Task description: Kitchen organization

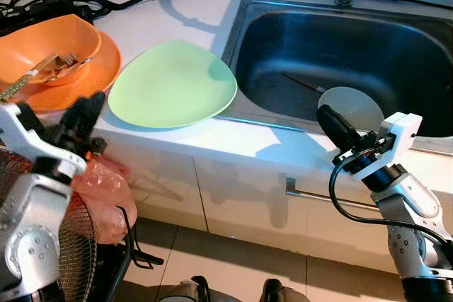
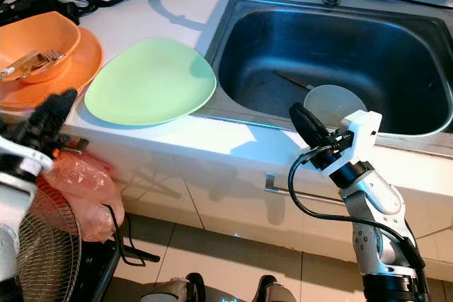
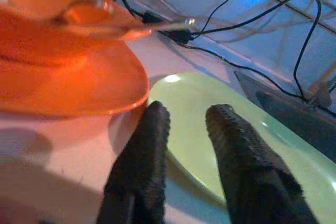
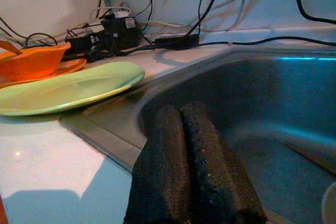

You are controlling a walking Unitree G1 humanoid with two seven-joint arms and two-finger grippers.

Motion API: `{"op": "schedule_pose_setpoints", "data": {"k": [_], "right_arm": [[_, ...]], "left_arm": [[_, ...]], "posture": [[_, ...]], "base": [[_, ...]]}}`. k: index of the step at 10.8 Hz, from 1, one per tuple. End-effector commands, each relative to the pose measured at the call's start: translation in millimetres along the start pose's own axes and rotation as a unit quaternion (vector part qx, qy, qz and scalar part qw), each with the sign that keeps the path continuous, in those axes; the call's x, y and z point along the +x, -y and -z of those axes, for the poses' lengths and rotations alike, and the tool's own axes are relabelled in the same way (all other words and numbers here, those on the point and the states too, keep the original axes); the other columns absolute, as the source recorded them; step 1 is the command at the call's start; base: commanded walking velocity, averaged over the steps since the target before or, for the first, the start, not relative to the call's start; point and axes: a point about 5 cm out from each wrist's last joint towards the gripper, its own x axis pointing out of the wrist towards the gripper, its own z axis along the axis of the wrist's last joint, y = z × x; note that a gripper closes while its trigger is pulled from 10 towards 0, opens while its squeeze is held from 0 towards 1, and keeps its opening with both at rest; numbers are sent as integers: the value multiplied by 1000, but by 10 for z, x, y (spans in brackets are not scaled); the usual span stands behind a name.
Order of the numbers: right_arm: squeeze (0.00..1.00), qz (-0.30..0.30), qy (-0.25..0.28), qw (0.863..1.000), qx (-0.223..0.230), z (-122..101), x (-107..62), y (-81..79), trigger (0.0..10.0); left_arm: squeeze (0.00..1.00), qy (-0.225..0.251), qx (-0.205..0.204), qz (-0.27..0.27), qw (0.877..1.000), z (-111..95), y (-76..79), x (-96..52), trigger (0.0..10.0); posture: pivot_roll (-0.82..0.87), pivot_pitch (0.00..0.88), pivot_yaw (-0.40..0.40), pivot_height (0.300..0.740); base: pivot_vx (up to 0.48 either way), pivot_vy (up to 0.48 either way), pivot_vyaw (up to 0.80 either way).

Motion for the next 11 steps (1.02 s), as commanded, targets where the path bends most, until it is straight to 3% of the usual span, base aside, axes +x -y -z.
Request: {"op": "schedule_pose_setpoints", "data": {"k": [1, 6, 7, 11], "right_arm": [[0, -1, -59, 998, 37, 268, -84, -65, 10000], [0, 0, -58, 998, 37, 289, -66, -99, 10000], [0, 1, -58, 998, 37, 291, -66, -100, 10000], [0, 2, -58, 998, 36, 294, -67, -104, 10000]], "left_arm": [[1000, -5, -10, -4, 1000, 18, -20, -18, 10000], [1000, -18, -4, 4, 1000, 18, 8, 56, 10000], [0, -27, 12, 7, 1000, 25, 32, 86, 10000], [0, -41, 19, 30, 999, -9, 149, 198, 10000]], "posture": [[93, 199, 62, 740], [87, 187, 73, 740], [88, 186, 74, 740], [83, 190, 77, 740]], "base": [[0, 0, 0], [0, 0, 0], [0, 0, 0], [0, 0, 0]]}}
